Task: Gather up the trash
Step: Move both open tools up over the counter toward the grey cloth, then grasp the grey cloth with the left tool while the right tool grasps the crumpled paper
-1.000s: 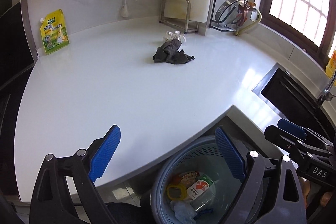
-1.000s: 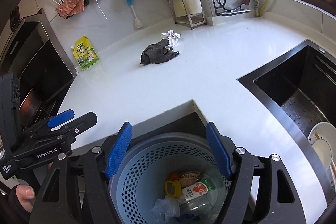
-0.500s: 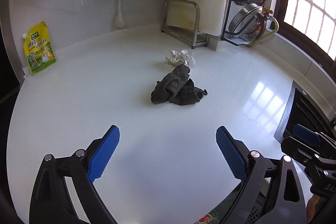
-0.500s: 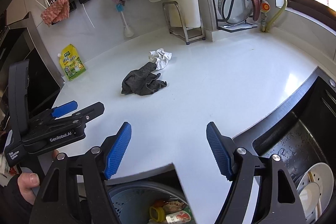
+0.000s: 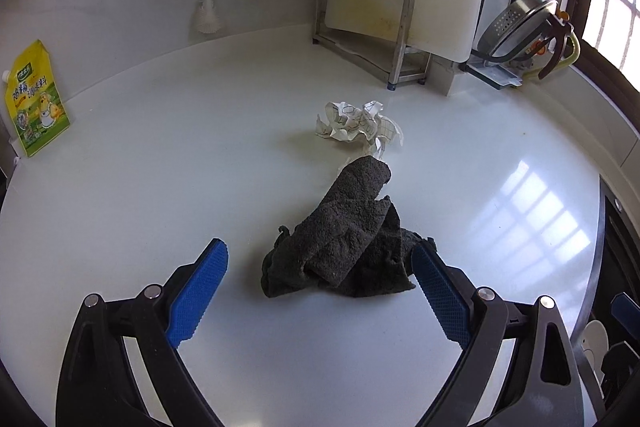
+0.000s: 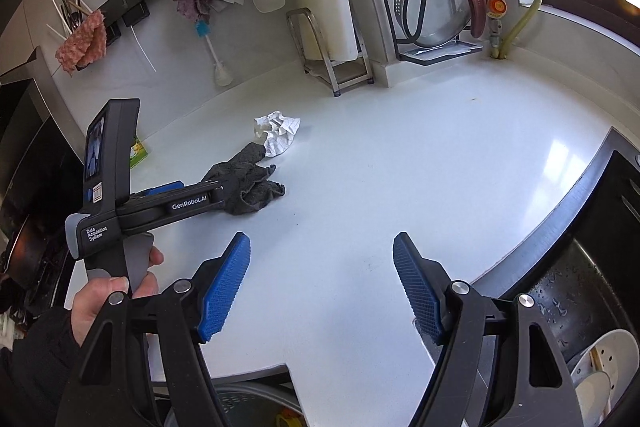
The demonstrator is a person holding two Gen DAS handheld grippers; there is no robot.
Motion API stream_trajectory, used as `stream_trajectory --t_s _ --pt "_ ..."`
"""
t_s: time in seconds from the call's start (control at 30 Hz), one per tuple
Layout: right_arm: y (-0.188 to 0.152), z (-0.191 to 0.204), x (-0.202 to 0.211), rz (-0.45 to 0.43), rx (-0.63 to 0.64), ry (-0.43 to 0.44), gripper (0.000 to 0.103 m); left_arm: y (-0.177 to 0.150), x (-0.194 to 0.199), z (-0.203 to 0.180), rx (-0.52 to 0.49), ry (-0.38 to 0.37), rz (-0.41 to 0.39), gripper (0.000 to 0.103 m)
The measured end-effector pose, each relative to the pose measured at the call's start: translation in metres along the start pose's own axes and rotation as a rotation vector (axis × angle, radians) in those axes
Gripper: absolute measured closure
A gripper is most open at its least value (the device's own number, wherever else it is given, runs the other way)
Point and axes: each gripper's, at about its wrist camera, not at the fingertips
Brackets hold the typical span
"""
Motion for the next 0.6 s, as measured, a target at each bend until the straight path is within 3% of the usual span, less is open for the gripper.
stream_trajectory --t_s 0.13,0.3,0.5,0.6 --pt "0.002 -0.003 -0.009 0.014 -0.005 0.001 0.032 0.005 -0.01 0.001 -0.004 0.009 0.002 0.018" --pt "0.005 -0.001 -0.018 0.02 0.005 -0.004 0.032 0.005 -0.024 0.001 -0.014 -0.025 0.035 0.052" --pt "0.014 0.011 -0.036 0.036 0.024 -0.004 0.032 0.005 -0.018 0.015 -0.003 -0.049 0.027 0.08" --pt "0.02 0.025 -0.051 0.047 0.052 -0.003 0.032 0.006 -0.01 0.034 0.014 -0.053 0.015 0.081"
Point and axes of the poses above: each gripper's, at about its wrist camera, not at the fingertips, and x roughly against the way its jaws point, z to its left, y to its top, and after that the axes turned 15 degrees about -x, right-handed
